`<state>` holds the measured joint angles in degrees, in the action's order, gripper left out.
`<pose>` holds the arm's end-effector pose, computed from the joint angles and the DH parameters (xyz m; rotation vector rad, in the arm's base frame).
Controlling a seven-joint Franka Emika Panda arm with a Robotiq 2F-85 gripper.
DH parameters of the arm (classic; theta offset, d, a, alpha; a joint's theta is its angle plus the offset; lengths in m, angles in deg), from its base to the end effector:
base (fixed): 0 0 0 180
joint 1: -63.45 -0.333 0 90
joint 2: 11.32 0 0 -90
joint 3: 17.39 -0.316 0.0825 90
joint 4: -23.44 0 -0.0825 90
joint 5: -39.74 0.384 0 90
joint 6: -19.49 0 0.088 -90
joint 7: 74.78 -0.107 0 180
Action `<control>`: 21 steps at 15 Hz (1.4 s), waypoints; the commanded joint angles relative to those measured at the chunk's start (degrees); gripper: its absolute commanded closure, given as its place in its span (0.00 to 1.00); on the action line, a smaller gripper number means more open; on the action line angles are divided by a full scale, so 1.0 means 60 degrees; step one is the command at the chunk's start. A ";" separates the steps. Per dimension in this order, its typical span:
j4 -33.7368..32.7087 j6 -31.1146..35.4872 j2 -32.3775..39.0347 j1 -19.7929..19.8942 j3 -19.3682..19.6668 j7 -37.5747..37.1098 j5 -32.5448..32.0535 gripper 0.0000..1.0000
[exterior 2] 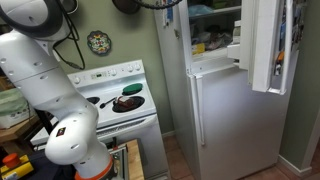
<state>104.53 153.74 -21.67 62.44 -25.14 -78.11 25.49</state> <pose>0.4884 0.0841 0.8938 2.5186 0.2165 1.5948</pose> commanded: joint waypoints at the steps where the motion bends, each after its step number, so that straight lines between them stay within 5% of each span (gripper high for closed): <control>1: -0.0129 -0.0875 0.0036 -0.0130 0.0020 0.0210 0.0489 0.00; 10: -0.0291 -0.0416 0.0701 0.0020 -0.0033 -0.0129 -0.0173 0.00; 16: -0.0797 -0.1482 0.0997 0.0248 -0.0085 -0.0691 -0.1740 0.00; 21: -0.1217 -0.2262 0.1059 0.0098 -0.0149 -0.0567 -0.1768 0.00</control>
<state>99.66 143.57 -15.87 63.49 -25.27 -81.17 15.57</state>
